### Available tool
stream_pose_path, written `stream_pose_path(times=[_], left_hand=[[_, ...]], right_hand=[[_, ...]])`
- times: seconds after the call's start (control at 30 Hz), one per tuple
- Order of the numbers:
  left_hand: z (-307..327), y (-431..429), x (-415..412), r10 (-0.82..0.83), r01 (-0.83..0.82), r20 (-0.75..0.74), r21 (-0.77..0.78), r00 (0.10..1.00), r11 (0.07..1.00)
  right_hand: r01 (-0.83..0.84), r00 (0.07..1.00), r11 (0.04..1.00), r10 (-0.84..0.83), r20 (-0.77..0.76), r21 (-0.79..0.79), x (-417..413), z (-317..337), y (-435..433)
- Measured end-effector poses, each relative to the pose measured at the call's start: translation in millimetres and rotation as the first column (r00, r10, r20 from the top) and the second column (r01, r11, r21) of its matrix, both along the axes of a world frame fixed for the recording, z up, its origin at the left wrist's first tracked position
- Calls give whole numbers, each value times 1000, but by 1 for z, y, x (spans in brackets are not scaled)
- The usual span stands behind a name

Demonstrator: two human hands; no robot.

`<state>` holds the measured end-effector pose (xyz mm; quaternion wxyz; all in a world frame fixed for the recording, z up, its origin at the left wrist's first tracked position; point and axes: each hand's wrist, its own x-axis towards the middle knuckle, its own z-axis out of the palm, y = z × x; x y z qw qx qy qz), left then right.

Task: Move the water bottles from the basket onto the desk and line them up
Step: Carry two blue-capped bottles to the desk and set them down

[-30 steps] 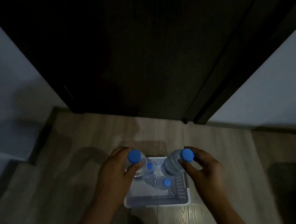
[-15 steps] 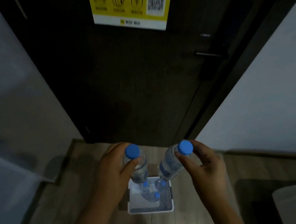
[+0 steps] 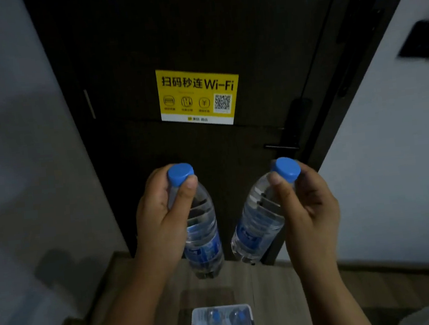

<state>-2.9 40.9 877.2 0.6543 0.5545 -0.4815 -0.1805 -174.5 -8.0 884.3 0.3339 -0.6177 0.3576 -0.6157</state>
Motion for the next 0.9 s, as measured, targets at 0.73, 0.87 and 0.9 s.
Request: stream_pose_path(times=[0.73,0.87,0.9], left_hand=[[60,19,0,368,-363,5,-159,930,918],[61,32,-5,542,-537,3,-136,840,833],[60,39,-6,566,-564,-27,-138,824,814]], right_hand=[[-426,901,891,434,21,-156,44,66,-24],[-584,803,795,596,32,-163,59,65,-32],[-621,774,766,633,28,-165,64,64,-31]])
